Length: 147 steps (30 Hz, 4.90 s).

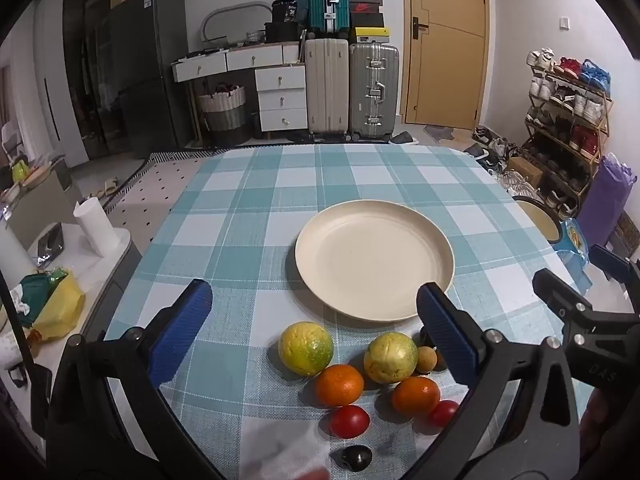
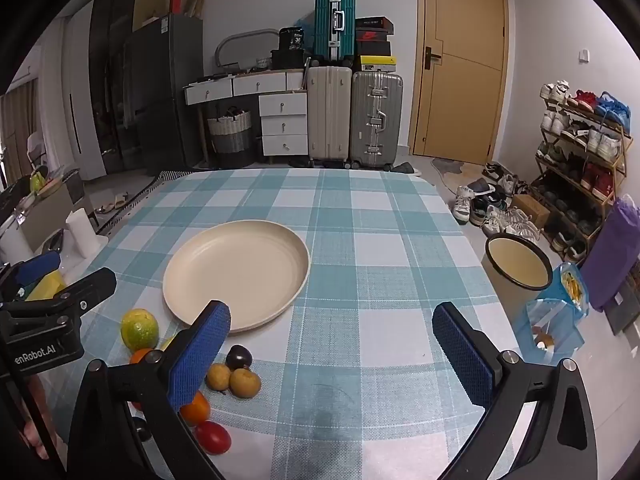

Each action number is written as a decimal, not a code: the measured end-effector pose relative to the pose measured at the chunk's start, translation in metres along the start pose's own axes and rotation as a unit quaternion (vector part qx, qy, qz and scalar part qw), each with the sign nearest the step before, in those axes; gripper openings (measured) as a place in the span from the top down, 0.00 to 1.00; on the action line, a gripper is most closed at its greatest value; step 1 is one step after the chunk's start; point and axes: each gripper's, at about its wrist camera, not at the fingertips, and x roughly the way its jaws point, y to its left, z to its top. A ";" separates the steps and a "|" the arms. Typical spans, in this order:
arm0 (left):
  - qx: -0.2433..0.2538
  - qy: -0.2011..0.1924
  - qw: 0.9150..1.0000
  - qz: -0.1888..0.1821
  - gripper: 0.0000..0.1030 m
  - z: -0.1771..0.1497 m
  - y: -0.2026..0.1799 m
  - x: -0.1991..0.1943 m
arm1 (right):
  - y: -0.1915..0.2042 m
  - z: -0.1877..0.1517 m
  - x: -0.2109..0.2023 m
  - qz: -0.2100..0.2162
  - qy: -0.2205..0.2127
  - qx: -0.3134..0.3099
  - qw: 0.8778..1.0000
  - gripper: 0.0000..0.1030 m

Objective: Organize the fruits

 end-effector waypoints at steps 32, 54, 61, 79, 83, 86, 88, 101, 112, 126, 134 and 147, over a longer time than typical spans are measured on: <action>-0.002 0.003 1.000 0.010 0.01 -0.010 0.008 0.010 | 0.005 -0.003 0.000 0.028 -0.003 -0.003 1.000 0.00; -0.005 0.006 1.000 0.008 0.01 -0.015 0.015 0.015 | 0.009 -0.004 0.001 0.045 0.001 0.004 0.999 0.00; -0.002 0.008 1.000 0.010 0.01 -0.013 0.011 0.015 | 0.010 -0.003 0.000 0.046 -0.002 -0.004 0.999 0.00; -0.007 0.019 1.000 0.011 0.01 -0.016 0.013 0.021 | 0.010 -0.007 0.006 0.045 0.003 -0.004 0.999 0.00; -0.015 0.024 1.000 0.004 0.01 -0.017 0.019 0.026 | 0.010 -0.007 0.006 0.045 0.004 -0.004 0.999 0.00; -0.024 0.025 0.999 -0.008 0.01 -0.017 0.024 0.028 | 0.010 -0.007 0.006 0.045 0.003 -0.004 0.999 0.00; -0.027 0.024 0.999 -0.019 0.01 -0.017 0.027 0.031 | 0.010 -0.007 0.006 0.044 0.004 -0.004 0.999 0.00; -0.090 0.111 0.987 -0.079 0.01 -0.025 0.070 0.081 | 0.011 -0.015 0.026 0.049 0.021 -0.002 0.999 0.00; -0.134 0.176 0.964 -0.150 0.17 -0.032 0.088 0.128 | 0.011 -0.021 0.045 0.055 0.035 -0.001 0.998 0.00; -0.115 0.226 0.946 -0.202 0.56 -0.038 0.068 0.151 | 0.013 -0.021 0.055 0.056 0.038 -0.006 0.998 0.00; -0.122 0.214 0.947 -0.205 0.56 -0.039 0.074 0.142 | 0.023 -0.021 0.049 0.071 0.036 -0.023 0.997 0.00; -0.121 0.198 0.950 -0.210 0.56 -0.041 0.093 0.125 | 0.054 -0.023 0.055 0.242 0.096 -0.032 0.965 0.02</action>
